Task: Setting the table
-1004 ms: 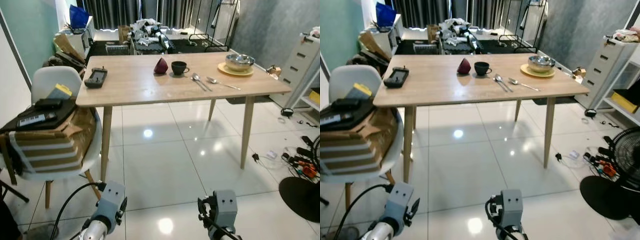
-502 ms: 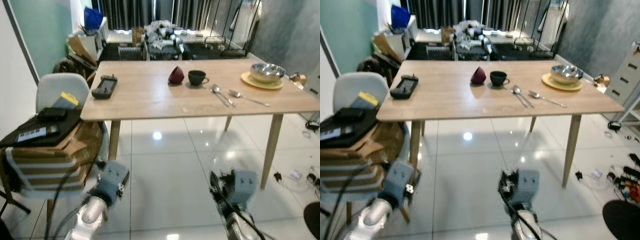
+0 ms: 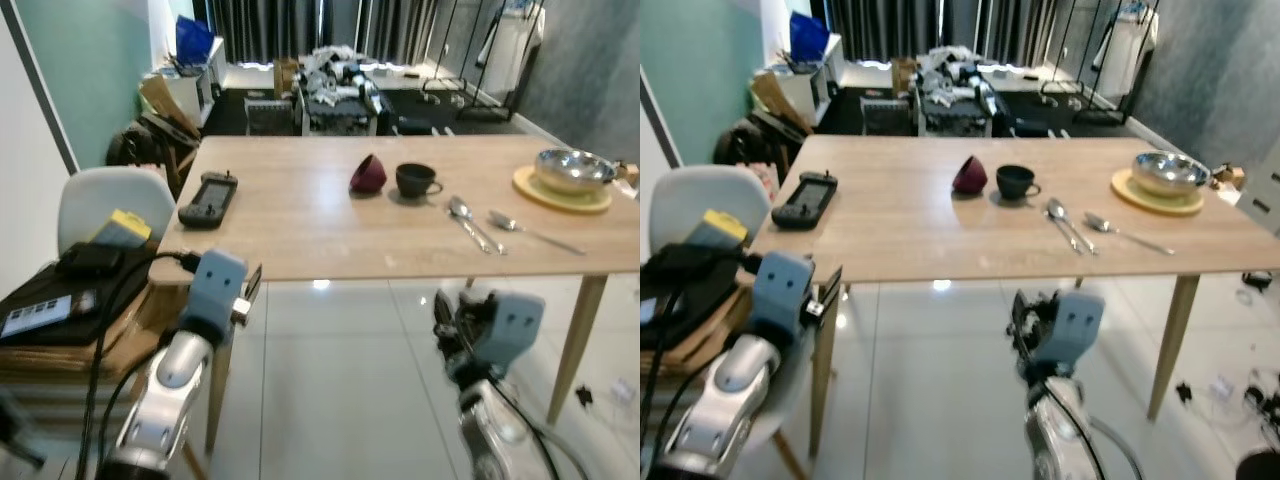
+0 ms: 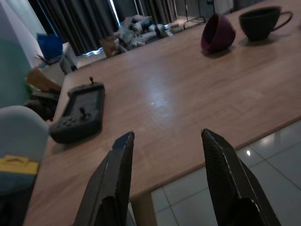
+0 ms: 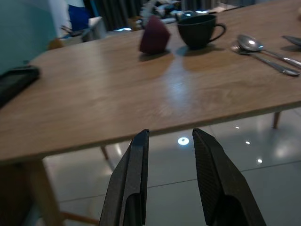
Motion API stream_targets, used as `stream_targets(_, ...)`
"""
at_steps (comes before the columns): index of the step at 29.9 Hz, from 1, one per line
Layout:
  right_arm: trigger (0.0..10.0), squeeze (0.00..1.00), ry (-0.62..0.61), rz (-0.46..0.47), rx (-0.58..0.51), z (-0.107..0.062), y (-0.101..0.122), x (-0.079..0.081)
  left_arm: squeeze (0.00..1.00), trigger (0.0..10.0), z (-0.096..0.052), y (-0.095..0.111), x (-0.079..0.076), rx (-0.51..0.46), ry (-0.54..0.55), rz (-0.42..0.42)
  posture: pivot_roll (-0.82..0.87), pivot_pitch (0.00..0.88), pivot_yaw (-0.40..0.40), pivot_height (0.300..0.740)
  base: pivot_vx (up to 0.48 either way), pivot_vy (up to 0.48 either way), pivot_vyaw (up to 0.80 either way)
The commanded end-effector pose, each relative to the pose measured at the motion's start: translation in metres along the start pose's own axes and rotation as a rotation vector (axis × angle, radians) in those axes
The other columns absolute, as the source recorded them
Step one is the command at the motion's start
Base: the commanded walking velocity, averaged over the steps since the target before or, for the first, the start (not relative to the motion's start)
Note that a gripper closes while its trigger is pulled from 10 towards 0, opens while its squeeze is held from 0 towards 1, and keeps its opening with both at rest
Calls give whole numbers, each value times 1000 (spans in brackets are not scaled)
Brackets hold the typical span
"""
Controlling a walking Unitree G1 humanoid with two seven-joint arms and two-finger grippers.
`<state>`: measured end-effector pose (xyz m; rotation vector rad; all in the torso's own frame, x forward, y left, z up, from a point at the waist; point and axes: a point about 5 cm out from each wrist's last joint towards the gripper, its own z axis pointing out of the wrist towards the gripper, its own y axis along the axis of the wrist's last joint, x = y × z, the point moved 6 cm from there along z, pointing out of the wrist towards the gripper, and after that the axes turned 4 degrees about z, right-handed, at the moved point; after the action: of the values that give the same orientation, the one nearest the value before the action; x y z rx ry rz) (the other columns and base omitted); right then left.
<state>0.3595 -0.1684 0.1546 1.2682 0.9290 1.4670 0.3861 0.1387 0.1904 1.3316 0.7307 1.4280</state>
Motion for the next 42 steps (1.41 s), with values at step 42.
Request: stream_targets(42,10000,0,-8,-28,11,-2,8,-5,0,10000,-4,3,-14,25,-60,-54,80,40,68,740,403,0,0)
